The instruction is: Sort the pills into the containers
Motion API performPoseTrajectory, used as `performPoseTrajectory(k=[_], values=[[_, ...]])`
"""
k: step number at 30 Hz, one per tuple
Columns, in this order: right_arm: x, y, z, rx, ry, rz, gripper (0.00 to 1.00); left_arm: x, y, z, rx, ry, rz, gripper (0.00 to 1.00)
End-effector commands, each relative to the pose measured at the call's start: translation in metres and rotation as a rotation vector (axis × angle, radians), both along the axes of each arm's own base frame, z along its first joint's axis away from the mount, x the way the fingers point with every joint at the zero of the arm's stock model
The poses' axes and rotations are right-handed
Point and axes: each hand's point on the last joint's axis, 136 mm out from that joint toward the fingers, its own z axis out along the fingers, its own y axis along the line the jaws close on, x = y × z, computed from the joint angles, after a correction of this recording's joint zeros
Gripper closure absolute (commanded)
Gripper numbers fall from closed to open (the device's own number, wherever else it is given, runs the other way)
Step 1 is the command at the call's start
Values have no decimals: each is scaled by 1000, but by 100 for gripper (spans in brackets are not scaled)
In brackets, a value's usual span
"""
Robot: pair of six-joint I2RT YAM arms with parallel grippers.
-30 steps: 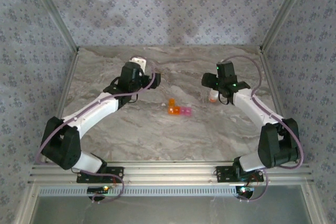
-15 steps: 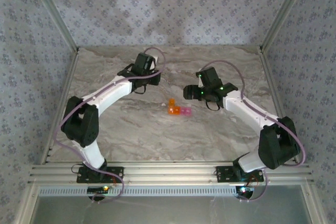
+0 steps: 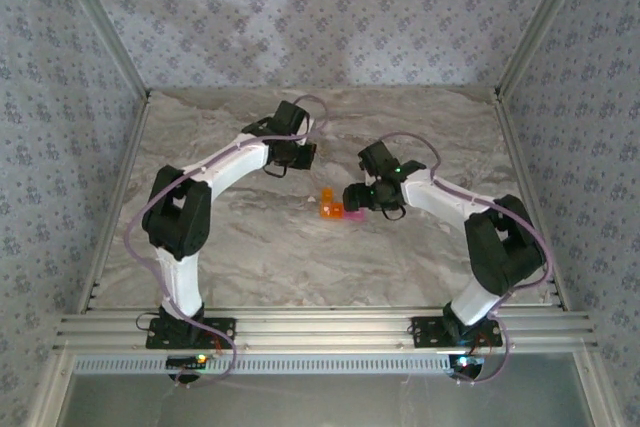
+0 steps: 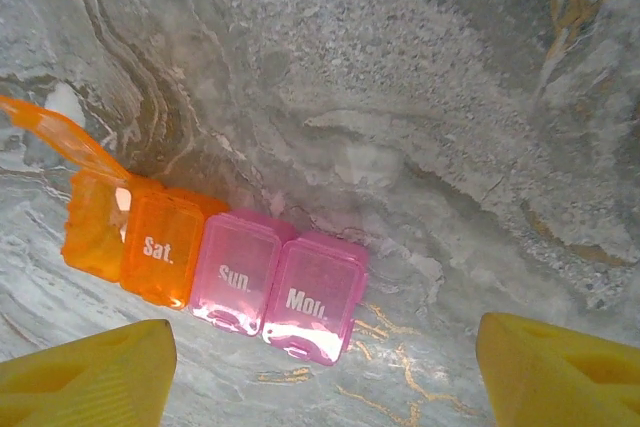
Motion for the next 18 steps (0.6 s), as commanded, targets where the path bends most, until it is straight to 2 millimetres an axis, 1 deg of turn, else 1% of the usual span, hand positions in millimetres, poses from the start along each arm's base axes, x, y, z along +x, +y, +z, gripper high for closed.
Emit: performPoseTrajectory(k=[1, 7, 18], values=[[-6, -6, -12, -54, 33, 15, 19, -6, -8, 2, -15, 23, -38, 100], [-8, -7, -23, -55, 73, 3, 20, -8, -14, -4, -22, 39, -53, 100], [-5, -6, -33, -42, 94, -1, 20, -8, -22, -11, -30, 57, -75, 100]])
